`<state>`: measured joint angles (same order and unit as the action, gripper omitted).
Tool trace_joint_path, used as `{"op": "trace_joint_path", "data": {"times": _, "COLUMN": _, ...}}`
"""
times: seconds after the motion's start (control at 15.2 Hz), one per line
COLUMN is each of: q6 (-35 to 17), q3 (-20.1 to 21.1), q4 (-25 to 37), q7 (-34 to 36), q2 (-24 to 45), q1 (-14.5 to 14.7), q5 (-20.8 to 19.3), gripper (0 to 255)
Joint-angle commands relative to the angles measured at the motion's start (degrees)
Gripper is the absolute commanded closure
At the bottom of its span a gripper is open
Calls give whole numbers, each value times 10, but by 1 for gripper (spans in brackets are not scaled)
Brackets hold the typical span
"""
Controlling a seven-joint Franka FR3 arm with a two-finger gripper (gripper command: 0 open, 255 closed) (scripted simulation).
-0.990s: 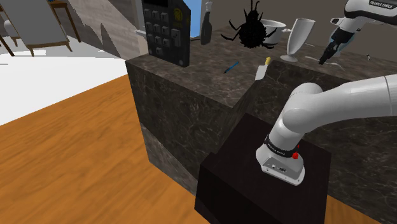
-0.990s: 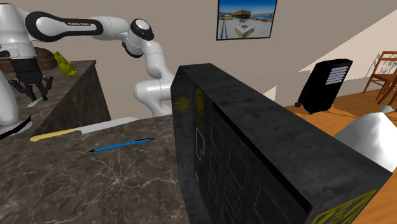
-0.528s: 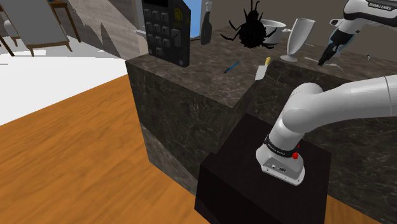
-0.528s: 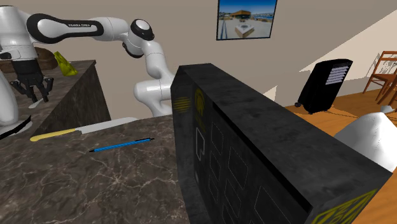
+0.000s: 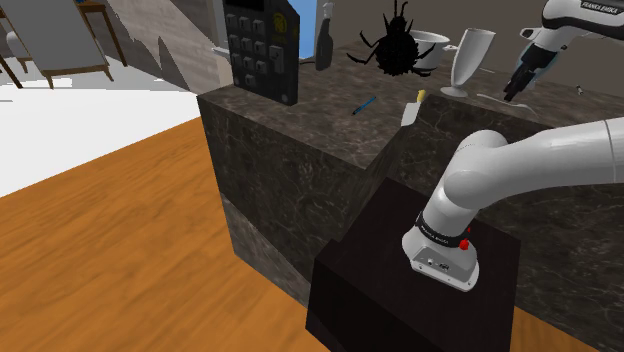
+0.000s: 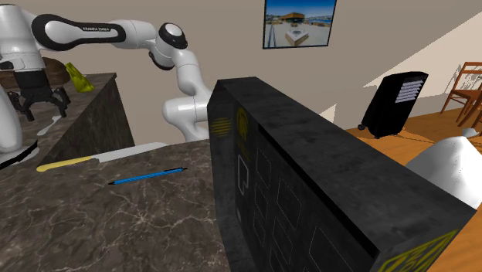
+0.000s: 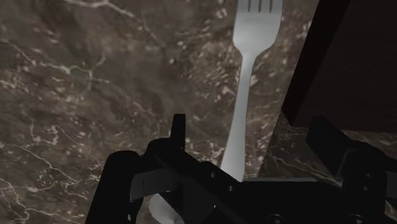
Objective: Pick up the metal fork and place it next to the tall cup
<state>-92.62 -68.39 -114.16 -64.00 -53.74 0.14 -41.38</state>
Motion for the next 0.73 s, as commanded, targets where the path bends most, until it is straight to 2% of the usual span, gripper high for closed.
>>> {"op": "trace_joint_path", "data": {"times": 0.0, "q6": 23, "q3": 11, "q4": 27, "q7": -6, "q2": 8, "q1": 4, "q5": 11, "gripper": 0}}
{"op": "trace_joint_path", "data": {"times": 0.13, "q6": 49, "q3": 24, "q4": 60, "q7": -13, "q2": 18, "q1": 9, "q5": 24, "gripper": 0}}
{"op": "trace_joint_path", "data": {"times": 0.66, "q6": 49, "q3": 24, "q4": 60, "q7": -13, "q2": 18, "q1": 9, "q5": 24, "gripper": 0}}
